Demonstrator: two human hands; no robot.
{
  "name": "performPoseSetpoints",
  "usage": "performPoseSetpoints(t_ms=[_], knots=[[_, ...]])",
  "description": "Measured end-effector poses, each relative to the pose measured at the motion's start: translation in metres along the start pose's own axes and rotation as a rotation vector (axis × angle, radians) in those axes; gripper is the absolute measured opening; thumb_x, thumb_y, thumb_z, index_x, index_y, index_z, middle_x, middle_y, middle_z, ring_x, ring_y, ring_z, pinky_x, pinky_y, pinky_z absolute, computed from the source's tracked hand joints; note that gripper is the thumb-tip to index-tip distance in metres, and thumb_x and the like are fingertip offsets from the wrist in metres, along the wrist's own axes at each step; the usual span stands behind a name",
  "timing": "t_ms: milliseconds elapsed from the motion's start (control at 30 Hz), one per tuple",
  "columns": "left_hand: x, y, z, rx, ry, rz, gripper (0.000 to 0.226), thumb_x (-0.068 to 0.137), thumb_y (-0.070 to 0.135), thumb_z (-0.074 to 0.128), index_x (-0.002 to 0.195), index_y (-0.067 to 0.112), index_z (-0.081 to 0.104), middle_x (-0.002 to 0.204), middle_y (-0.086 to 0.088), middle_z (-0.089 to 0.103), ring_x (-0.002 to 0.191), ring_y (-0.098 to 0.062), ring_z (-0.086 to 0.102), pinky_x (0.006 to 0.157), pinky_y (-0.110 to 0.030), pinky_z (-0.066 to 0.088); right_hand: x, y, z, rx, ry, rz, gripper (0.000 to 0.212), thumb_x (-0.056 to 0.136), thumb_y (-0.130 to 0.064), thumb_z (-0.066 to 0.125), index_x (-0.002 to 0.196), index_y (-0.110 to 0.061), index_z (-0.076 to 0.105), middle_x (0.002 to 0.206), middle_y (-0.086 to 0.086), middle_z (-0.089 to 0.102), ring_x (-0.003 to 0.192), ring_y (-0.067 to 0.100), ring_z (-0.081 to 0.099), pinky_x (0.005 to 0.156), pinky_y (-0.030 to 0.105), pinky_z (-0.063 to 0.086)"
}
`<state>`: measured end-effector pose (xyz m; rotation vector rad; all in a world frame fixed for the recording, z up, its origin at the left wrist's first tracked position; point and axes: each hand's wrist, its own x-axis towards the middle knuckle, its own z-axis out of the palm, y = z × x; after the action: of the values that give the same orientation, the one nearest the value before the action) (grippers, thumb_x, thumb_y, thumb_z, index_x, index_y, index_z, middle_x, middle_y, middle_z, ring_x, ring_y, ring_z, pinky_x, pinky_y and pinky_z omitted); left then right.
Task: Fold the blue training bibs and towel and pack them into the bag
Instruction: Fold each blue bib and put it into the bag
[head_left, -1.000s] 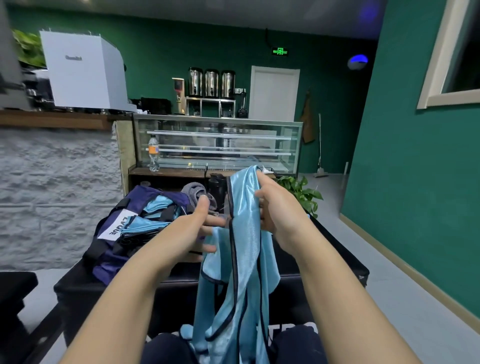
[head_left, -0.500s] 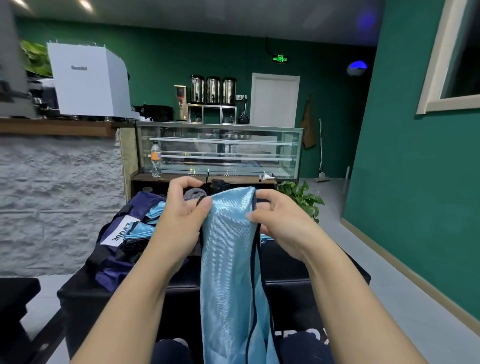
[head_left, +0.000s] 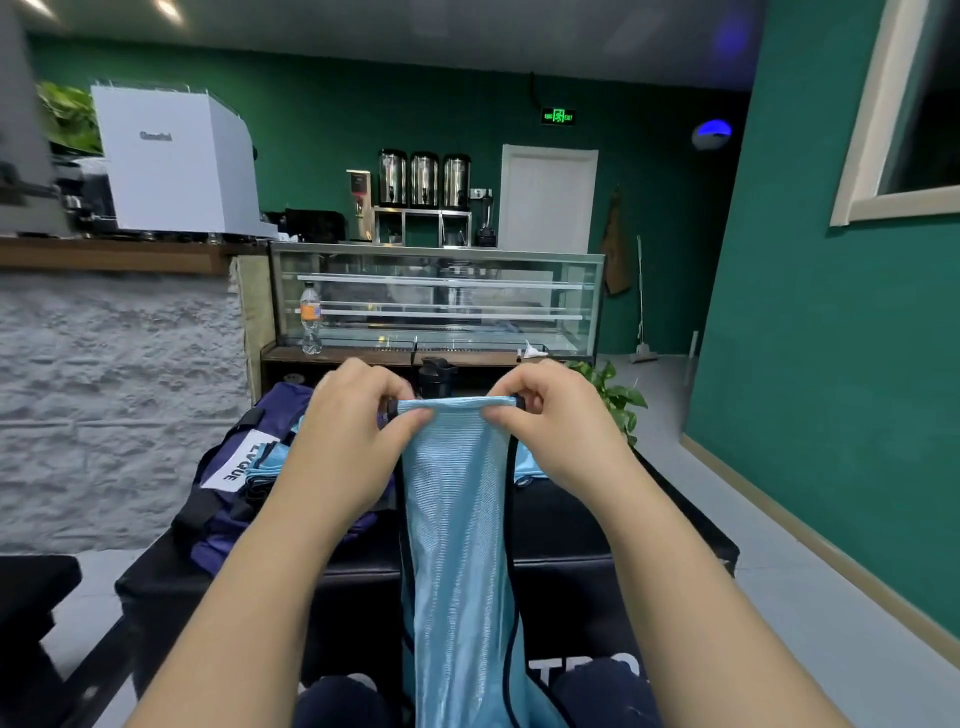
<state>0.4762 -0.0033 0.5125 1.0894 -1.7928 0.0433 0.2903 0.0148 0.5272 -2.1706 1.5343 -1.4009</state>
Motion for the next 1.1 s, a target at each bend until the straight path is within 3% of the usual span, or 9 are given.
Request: performPoseSetpoints(t_ms=[67, 200, 367, 467, 533, 633, 733, 900, 1100], knots=[[-0.002, 0.003, 0.002, -0.192, -0.026, -0.071, 0.028, 0.085, 0.02, 0.068, 0.068, 0.021, 0.046, 0.084, 0.005, 0.05, 0.078, -0.012, 0.047, 0.068, -0.022, 0.034, 0.001, 0.004, 0.002, 0.024, 0.05, 0.015, 0.013, 0.085, -0.023, 0.07, 0.076, -0.023, 0.06, 0.085, -0.005, 0.051, 0.072, 0.006, 0.047, 0.07, 0.021, 0.039], [-0.01, 0.022, 0.011, -0.795, -0.152, -0.24, 0.035, 0.081, 0.036, 0.064, 0.062, 0.021, 0.039, 0.064, 0.009, 0.051, 0.063, -0.008, 0.044, 0.058, -0.021, 0.034, 0.0, 0.007, 0.012, 0.183, -0.004, 0.123, 0.02, 0.09, -0.028, 0.064, 0.076, -0.022, 0.051, 0.067, -0.006, 0.046, 0.057, 0.008, 0.038, 0.058, 0.025, 0.032], [-0.006, 0.021, 0.022, -0.705, 0.059, -0.256, 0.039, 0.089, 0.04, 0.059, 0.063, 0.024, 0.035, 0.066, -0.014, 0.043, 0.063, -0.019, 0.041, 0.058, -0.038, 0.034, -0.004, 0.006, 0.026, 0.407, -0.05, 0.143, 0.02, 0.094, -0.034, 0.057, 0.083, -0.019, 0.051, 0.075, -0.006, 0.052, 0.069, 0.008, 0.048, 0.069, 0.031, 0.041], [-0.007, 0.026, 0.023, -0.64, 0.114, -0.223, 0.038, 0.096, 0.026, 0.054, 0.066, 0.018, 0.031, 0.063, 0.0, 0.032, 0.058, -0.011, 0.031, 0.055, -0.03, 0.028, -0.01, 0.006, 0.022, 0.51, -0.154, 0.098, 0.026, 0.08, -0.035, 0.071, 0.079, -0.017, 0.052, 0.071, -0.006, 0.057, 0.067, 0.008, 0.053, 0.066, 0.026, 0.043], [-0.008, 0.028, 0.021, -0.599, 0.147, -0.192, 0.037, 0.096, 0.025, 0.052, 0.067, 0.017, 0.031, 0.064, 0.0, 0.031, 0.058, -0.011, 0.029, 0.056, -0.027, 0.027, -0.012, 0.007, 0.021, 0.515, -0.235, 0.07, 0.024, 0.078, -0.017, 0.078, 0.078, -0.014, 0.054, 0.071, -0.004, 0.058, 0.067, 0.008, 0.054, 0.064, 0.022, 0.044], [-0.007, 0.028, 0.023, -0.618, 0.179, -0.182, 0.035, 0.097, 0.025, 0.051, 0.068, 0.018, 0.033, 0.065, -0.009, 0.036, 0.061, -0.017, 0.035, 0.059, -0.029, 0.032, -0.014, 0.014, 0.029, 0.412, -0.247, 0.014, 0.018, 0.079, 0.006, 0.068, 0.079, -0.006, 0.054, 0.065, -0.011, 0.053, 0.06, 0.004, 0.043, 0.059, 0.019, 0.036], [-0.01, 0.033, 0.024, -0.717, 0.105, -0.153, 0.034, 0.094, 0.034, 0.051, 0.064, 0.032, 0.034, 0.056, -0.008, 0.041, 0.054, -0.024, 0.039, 0.058, -0.044, 0.037, -0.013, 0.024, 0.038, 0.202, -0.166, -0.01, 0.032, 0.075, 0.009, 0.061, 0.072, -0.022, 0.054, 0.061, -0.009, 0.046, 0.055, 0.005, 0.033, 0.054, 0.021, 0.029], [-0.01, 0.03, 0.018, -0.606, 0.089, -0.098, 0.033, 0.089, 0.04, 0.051, 0.063, 0.033, 0.031, 0.062, -0.021, 0.034, 0.055, -0.021, 0.032, 0.056, -0.039, 0.031, -0.014, 0.042, 0.041, 0.015, -0.058, -0.065, 0.046, 0.072, 0.01, 0.053, 0.069, -0.034, 0.042, 0.08, -0.008, 0.046, 0.069, 0.0, 0.042, 0.065, 0.014, 0.031], [-0.014, 0.009, 0.01, -0.532, 0.091, -0.121, 0.032, 0.081, 0.033, 0.063, 0.072, 0.026, 0.033, 0.072, -0.001, 0.04, 0.06, -0.01, 0.037, 0.06, -0.029, 0.032, -0.02, 0.08, 0.031, -0.055, -0.003, 0.13, 0.04, 0.081, 0.007, 0.05, 0.077, -0.032, 0.048, 0.093, -0.006, 0.054, 0.081, 0.001, 0.048, 0.069, 0.008, 0.036]])
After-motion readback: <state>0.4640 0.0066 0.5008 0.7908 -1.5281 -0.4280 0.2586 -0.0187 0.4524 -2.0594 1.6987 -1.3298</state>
